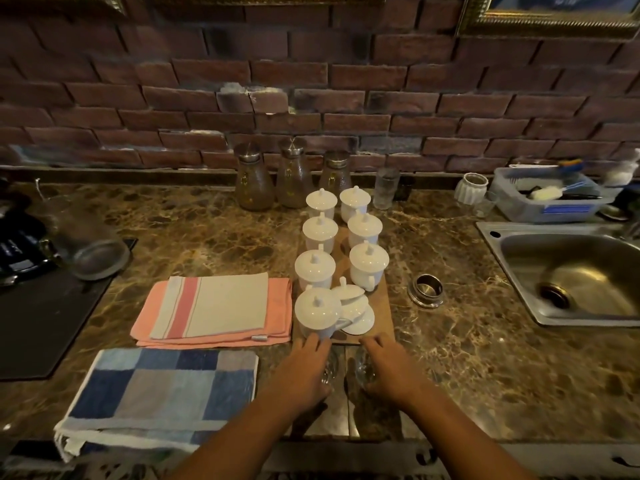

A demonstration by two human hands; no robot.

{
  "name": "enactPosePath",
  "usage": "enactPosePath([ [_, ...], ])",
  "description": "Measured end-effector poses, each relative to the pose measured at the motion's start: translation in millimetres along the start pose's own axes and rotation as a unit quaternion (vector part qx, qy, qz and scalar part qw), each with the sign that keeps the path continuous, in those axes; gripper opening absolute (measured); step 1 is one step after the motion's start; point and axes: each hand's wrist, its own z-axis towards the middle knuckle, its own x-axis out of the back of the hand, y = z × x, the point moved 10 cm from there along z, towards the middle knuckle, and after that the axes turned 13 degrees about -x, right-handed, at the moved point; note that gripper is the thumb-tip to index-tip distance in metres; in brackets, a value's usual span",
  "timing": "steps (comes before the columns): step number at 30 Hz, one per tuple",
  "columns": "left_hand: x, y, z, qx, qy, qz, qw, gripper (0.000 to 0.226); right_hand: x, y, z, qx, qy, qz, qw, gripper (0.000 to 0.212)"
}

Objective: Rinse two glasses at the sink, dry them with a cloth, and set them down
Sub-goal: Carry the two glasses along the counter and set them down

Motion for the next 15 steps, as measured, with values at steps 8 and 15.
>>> enactPosePath([
  [8,0,5,4,0.007,0.0,-0.01,1.0,0.081,-18,4,0,0.018,0.01,-0.002,1.0,0.092],
  [15,2,1,-7,0.025,0.024,-0.06,0.998,0.106,2,12,-18,0.017,0.049,0.059,0.997,0.092],
])
